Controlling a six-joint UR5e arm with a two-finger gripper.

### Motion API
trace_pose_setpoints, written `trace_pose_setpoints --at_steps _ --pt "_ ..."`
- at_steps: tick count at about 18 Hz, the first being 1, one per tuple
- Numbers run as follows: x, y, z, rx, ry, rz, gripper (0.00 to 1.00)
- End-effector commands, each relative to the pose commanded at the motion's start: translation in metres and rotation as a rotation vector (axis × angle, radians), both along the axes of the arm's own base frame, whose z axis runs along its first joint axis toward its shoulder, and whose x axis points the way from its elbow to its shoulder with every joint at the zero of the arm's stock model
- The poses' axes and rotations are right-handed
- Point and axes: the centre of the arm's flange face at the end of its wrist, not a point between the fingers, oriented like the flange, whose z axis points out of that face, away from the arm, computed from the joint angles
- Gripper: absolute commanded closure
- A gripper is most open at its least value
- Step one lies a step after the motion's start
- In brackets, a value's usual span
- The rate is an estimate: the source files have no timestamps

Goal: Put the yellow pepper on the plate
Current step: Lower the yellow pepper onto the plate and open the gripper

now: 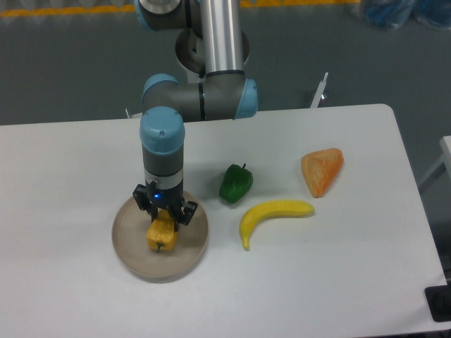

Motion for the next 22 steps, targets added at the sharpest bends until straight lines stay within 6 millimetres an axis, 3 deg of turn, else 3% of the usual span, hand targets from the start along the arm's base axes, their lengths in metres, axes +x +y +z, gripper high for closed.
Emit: trace_pose_setpoints --at_steps 7,13,15,20,22 --pt "0.000 0.000 0.001 0.001 0.000 0.001 0.57" --pt "0.000 0.000 0.003 0.006 0.000 0.007 0.18" --pt "0.000 0.001 0.010 0.018 0.000 0.015 0.00" --pt "-0.008 0.005 0.048 0.086 0.022 0.014 0.00" --pt "-0.023 0.009 0.067 0.122 0.038 0.030 0.00"
